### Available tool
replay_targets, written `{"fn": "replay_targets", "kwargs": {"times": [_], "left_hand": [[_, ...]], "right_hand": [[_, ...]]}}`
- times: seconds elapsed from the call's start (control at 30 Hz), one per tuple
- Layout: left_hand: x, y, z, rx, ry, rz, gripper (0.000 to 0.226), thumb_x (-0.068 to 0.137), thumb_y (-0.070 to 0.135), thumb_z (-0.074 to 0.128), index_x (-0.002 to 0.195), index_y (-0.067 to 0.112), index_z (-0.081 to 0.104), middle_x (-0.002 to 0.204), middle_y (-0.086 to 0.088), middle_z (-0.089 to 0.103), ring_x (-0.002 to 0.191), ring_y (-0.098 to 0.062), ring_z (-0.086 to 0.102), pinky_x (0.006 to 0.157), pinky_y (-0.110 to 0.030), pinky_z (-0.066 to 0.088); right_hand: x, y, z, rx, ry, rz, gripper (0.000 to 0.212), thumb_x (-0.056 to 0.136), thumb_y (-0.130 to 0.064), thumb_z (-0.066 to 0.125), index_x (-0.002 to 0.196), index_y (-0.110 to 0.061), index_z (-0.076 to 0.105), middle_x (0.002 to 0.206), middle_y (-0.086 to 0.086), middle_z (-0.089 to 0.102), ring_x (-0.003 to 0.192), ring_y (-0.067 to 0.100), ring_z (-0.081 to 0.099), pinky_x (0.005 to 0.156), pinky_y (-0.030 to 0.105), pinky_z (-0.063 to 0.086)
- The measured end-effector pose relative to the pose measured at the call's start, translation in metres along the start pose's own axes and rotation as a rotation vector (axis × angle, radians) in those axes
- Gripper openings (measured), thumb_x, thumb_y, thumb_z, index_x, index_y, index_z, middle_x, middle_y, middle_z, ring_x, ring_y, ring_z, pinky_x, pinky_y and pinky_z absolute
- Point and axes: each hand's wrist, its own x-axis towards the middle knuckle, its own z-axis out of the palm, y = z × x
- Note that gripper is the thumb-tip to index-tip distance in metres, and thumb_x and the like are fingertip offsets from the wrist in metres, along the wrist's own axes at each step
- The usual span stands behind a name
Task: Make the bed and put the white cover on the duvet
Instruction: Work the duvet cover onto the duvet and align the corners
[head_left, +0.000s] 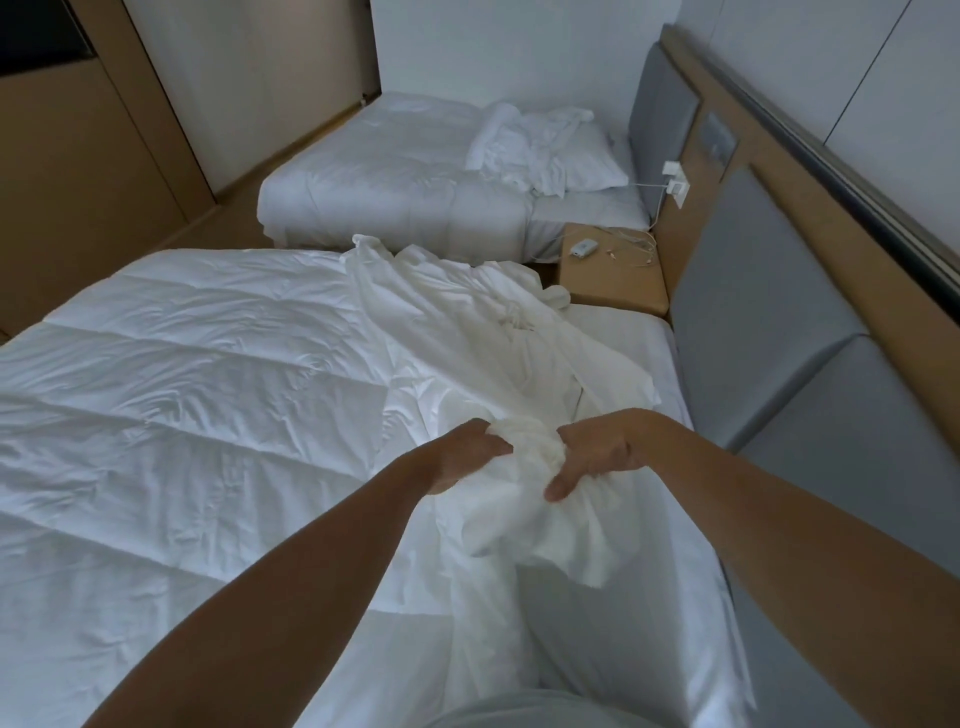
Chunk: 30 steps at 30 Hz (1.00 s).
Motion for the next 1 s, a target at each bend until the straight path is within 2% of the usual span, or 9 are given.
{"fn": "replay_targets", "kwargs": {"times": [0.13,0.27,0.4,0.57,0.67,0.73,0.8,0.87,1.0], "left_hand": [[0.000,-0.014,-0.006,-0.210,-0.064,-0.063,0.034,0.094,0.033,0.058,0.115,0.009,0.069,0.102,-0.004,0.073,0.096,-0.021,0.068,0.085,-0.030,0.053],[-0.001,-0.017,-0.015,-0.327,-0.225,-0.133,0.057,0.061,0.016,0.068,0.118,0.007,0.065,0.103,-0.009,0.069,0.096,-0.026,0.067,0.086,-0.034,0.053],[-0.005,-0.010,-0.026,-0.152,-0.392,-0.091,0.058,0.078,-0.009,0.068,0.132,0.010,0.059,0.125,-0.011,0.068,0.115,-0.026,0.066,0.095,-0.033,0.053],[-0.001,-0.012,-0.007,0.101,-0.250,-0.006,0.055,0.077,-0.005,0.081,0.126,0.013,0.063,0.117,-0.004,0.072,0.111,-0.019,0.068,0.096,-0.030,0.055],[0.008,-0.020,-0.007,0.089,-0.088,0.027,0.042,0.082,0.014,0.079,0.122,0.010,0.067,0.113,-0.008,0.073,0.108,-0.025,0.068,0.095,-0.038,0.055],[0.011,-0.021,-0.014,0.063,0.039,0.046,0.045,0.073,0.028,0.072,0.113,0.007,0.071,0.109,-0.016,0.072,0.100,-0.030,0.069,0.088,-0.043,0.056],[0.011,-0.018,-0.022,-0.037,0.092,0.099,0.029,0.082,0.025,0.070,0.105,0.009,0.073,0.096,-0.012,0.073,0.086,-0.024,0.067,0.076,-0.036,0.053],[0.011,-0.011,-0.024,-0.039,0.126,0.124,0.012,0.091,0.019,0.066,0.099,0.014,0.074,0.086,-0.004,0.073,0.079,-0.020,0.065,0.070,-0.032,0.051],[0.014,-0.009,-0.019,0.059,0.181,0.068,0.029,0.087,0.026,0.064,0.109,0.009,0.072,0.109,-0.016,0.072,0.097,-0.032,0.068,0.078,-0.038,0.051]], "right_hand": [[-0.002,-0.002,-0.006,0.259,0.193,-0.134,0.028,0.087,-0.017,0.078,0.114,-0.017,0.069,0.108,0.004,0.075,0.101,0.022,0.071,0.083,0.033,0.058],[0.003,-0.006,-0.012,0.360,0.257,-0.158,0.032,0.084,-0.014,0.080,0.115,-0.009,0.072,0.109,0.013,0.075,0.103,0.034,0.071,0.092,0.047,0.057],[0.008,-0.010,-0.012,0.404,0.256,-0.138,0.032,0.085,-0.009,0.077,0.117,-0.006,0.071,0.112,0.018,0.074,0.106,0.038,0.070,0.098,0.055,0.053],[0.012,-0.012,-0.014,0.393,0.260,-0.119,0.020,0.087,-0.009,0.072,0.107,-0.006,0.075,0.109,0.021,0.074,0.105,0.042,0.069,0.099,0.058,0.051],[0.012,-0.010,-0.016,0.446,0.243,-0.082,0.031,0.089,-0.018,0.073,0.116,-0.004,0.072,0.116,0.023,0.071,0.113,0.044,0.066,0.104,0.061,0.047],[0.009,-0.009,-0.016,0.446,0.189,-0.051,0.043,0.086,-0.034,0.077,0.121,-0.008,0.071,0.118,0.017,0.072,0.114,0.038,0.067,0.106,0.055,0.048],[0.001,-0.014,-0.010,0.375,0.089,-0.013,0.057,0.076,-0.047,0.082,0.122,-0.015,0.069,0.118,0.011,0.074,0.112,0.031,0.069,0.101,0.044,0.052],[-0.004,-0.020,-0.002,0.224,0.029,-0.006,0.060,0.071,-0.042,0.085,0.123,-0.021,0.065,0.117,0.005,0.074,0.110,0.025,0.069,0.094,0.040,0.055],[0.003,-0.020,0.014,-0.109,0.069,0.021,0.071,0.076,-0.023,0.088,0.138,-0.021,0.053,0.124,0.001,0.066,0.116,0.023,0.062,0.105,0.044,0.049]]}}
